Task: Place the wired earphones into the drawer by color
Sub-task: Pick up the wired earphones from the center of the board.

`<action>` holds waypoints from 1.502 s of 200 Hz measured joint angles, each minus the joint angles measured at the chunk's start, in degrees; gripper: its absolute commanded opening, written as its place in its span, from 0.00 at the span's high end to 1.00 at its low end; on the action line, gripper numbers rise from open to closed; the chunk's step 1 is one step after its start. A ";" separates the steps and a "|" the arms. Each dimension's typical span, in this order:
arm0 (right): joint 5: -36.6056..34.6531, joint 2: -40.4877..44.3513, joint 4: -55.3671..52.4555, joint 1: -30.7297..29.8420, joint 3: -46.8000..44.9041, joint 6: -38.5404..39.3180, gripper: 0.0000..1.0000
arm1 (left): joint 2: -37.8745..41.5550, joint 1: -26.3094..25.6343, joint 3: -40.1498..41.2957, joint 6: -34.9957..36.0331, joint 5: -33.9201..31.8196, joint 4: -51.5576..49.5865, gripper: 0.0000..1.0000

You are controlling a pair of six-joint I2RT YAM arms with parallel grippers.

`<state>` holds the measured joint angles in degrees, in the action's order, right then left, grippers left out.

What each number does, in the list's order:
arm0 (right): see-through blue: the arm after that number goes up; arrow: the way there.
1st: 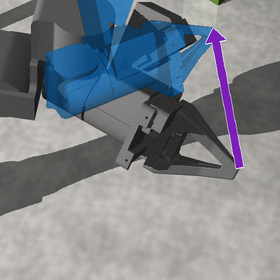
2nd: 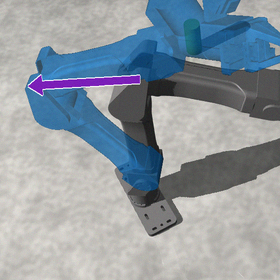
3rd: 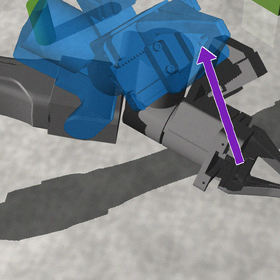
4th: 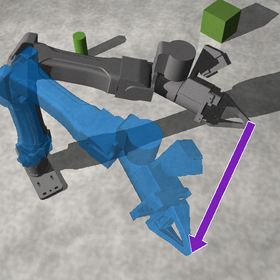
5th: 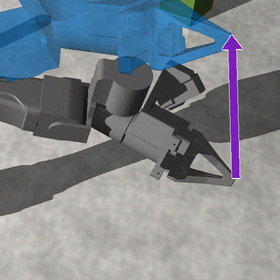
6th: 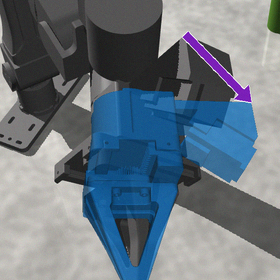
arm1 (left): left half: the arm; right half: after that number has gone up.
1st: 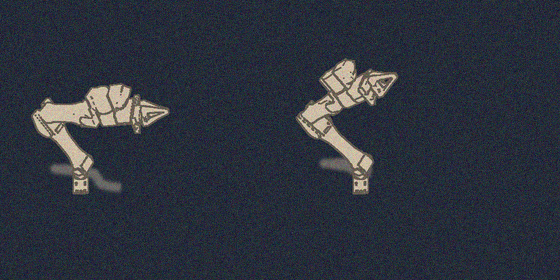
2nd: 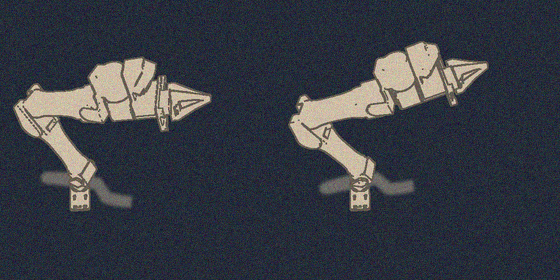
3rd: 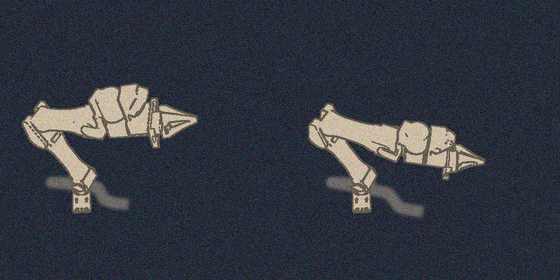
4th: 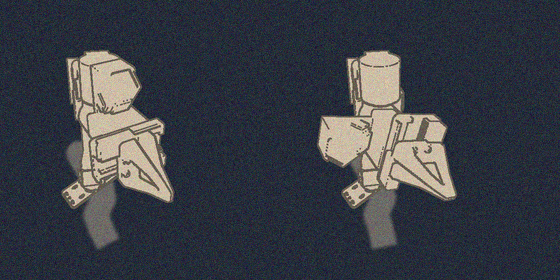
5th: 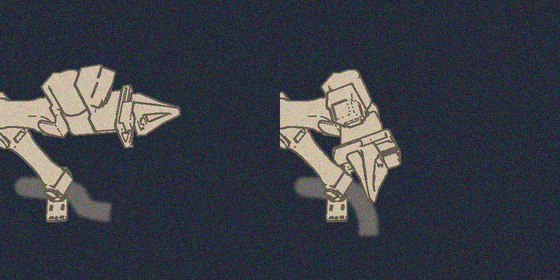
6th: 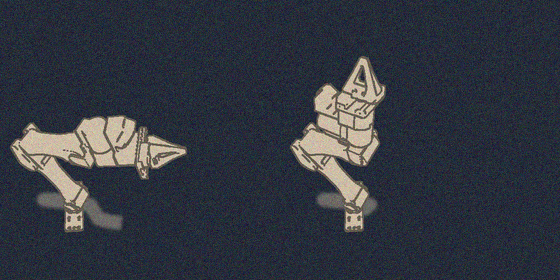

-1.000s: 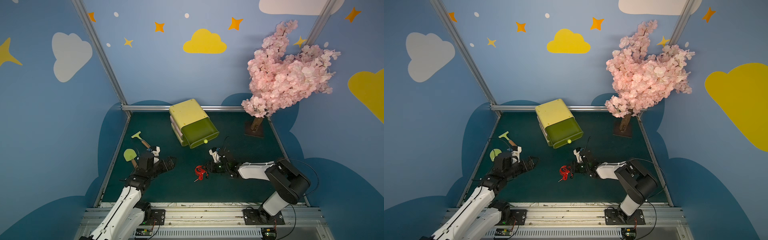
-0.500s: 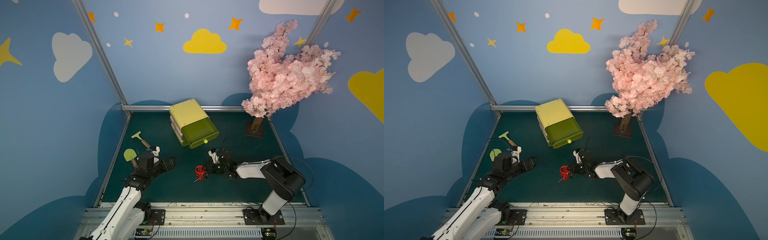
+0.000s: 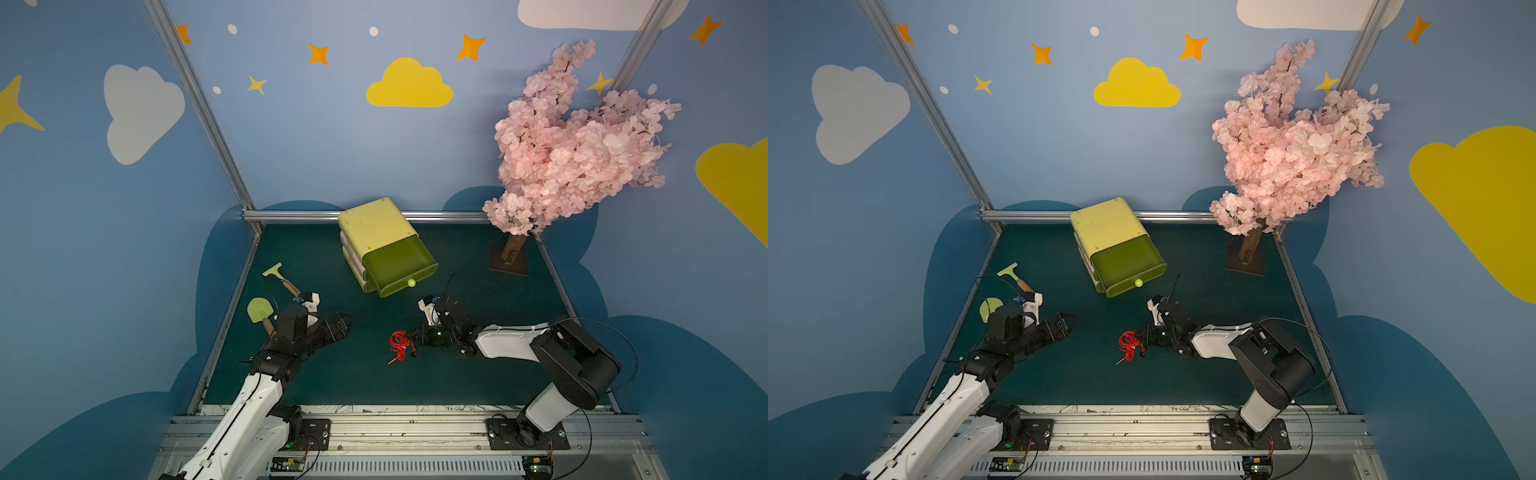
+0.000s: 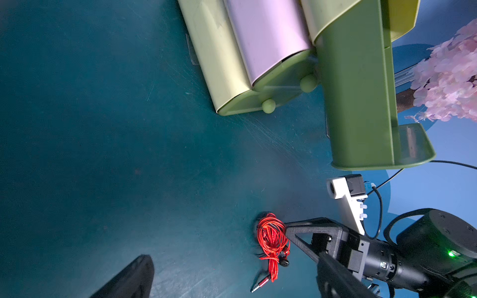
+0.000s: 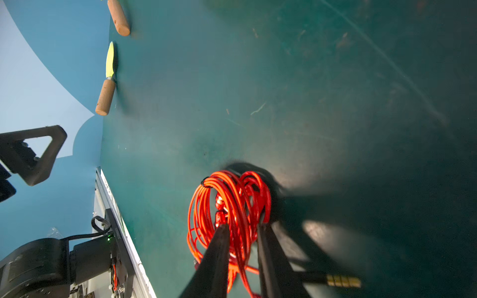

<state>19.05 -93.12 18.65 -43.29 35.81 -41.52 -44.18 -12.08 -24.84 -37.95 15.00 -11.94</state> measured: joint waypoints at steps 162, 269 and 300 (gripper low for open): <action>0.11 0.02 -2.43 -0.39 0.72 1.27 0.84 | 0.50 0.00 0.00 0.00 -0.24 0.00 0.00; 0.55 -1.62 -2.43 -0.44 1.27 1.27 0.92 | 0.66 0.00 0.00 -0.02 -0.39 0.00 0.00; 0.28 -0.24 -3.52 -0.44 1.27 1.36 0.92 | 0.72 0.00 0.00 0.00 -0.42 0.00 0.00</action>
<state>19.33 -93.36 15.14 -43.72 37.08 -40.16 -43.46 -12.08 -24.84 -37.95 14.59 -11.94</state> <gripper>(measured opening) 0.083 0.998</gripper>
